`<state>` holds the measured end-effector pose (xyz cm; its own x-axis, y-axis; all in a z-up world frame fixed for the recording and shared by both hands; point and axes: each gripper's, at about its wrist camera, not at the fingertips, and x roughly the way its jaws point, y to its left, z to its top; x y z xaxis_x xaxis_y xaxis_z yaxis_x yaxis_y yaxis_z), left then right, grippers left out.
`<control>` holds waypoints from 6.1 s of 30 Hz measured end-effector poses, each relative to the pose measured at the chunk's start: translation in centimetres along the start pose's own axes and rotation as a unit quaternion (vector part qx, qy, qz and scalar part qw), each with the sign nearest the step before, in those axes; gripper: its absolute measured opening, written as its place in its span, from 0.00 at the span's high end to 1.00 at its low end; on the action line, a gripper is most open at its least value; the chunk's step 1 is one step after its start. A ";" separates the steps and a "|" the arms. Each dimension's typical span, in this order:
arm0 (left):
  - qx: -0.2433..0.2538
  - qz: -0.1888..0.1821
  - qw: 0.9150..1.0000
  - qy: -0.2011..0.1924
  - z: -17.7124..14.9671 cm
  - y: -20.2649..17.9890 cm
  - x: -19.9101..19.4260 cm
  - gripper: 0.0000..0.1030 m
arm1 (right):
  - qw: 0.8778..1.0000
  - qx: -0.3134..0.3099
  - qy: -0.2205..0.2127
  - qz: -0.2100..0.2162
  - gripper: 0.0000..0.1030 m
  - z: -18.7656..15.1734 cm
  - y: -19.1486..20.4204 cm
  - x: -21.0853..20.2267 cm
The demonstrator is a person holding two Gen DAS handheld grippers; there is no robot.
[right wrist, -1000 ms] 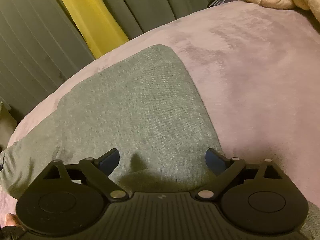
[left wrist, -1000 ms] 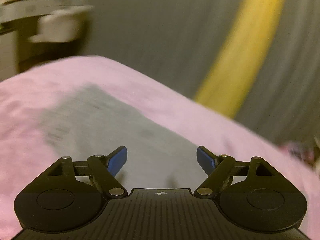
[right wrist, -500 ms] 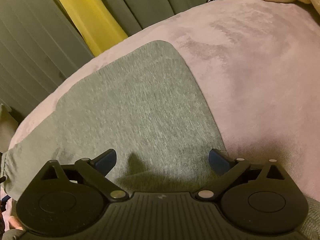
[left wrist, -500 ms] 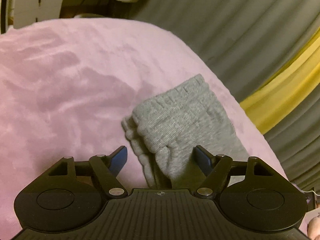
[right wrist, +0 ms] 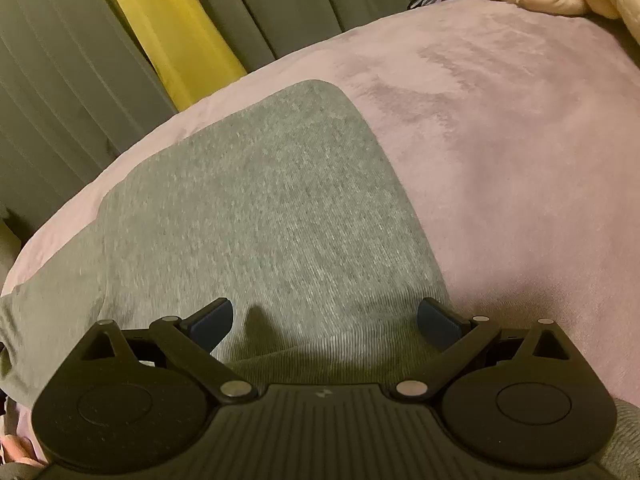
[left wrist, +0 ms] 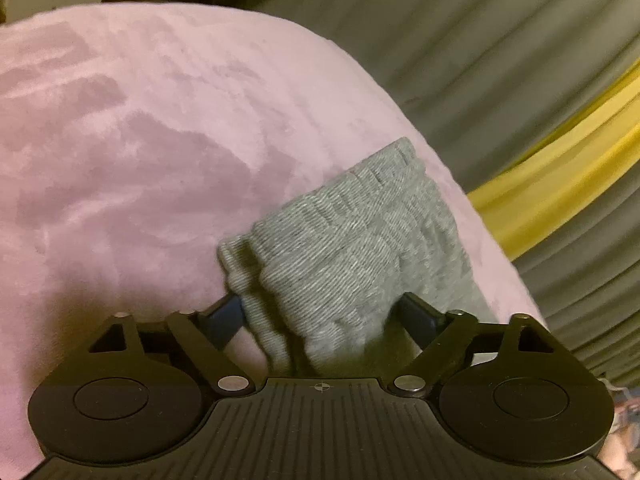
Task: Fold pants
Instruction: 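Grasp the leg cuffs with the left tool and lift them, then fold the cuffs toward the waistband with the left tool, release, then grasp the folded cuff end with the right tool and lift, then carry the cuff end over toward the waistband with the right tool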
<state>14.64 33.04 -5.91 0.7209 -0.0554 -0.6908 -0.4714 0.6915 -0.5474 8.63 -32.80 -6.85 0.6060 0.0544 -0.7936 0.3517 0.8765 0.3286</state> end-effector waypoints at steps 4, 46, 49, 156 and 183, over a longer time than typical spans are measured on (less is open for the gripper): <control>-0.021 -0.022 1.000 0.001 0.4 1.1 0.6 0.11 | 1.000 -0.001 -0.001 -0.002 0.04 0.0 0.1 0.0; 0.431 -0.159 0.879 -0.132 -10.7 -21.1 -11.6 0.61 | 0.999 0.031 -0.018 0.018 0.04 -0.1 -0.9 -0.7; 0.497 -0.167 0.845 -0.102 -16.7 -24.1 -10.6 0.57 | 0.999 0.033 -0.020 0.023 0.04 -0.1 -1.1 -0.9; 0.371 -0.037 0.928 -0.021 -22.1 -19.8 -8.3 0.83 | 0.959 0.135 -0.104 0.228 0.59 2.5 -0.2 -7.3; 0.438 0.043 0.896 0.059 -24.6 -21.9 -4.0 0.23 | 0.975 0.134 -0.021 0.178 0.51 1.1 -2.6 0.1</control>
<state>9.59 0.35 -2.80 0.6179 -0.0150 -0.7861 0.0938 0.9941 0.0548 8.60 -35.63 -7.19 0.7506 0.3071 -0.5851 0.2841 0.6495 0.7053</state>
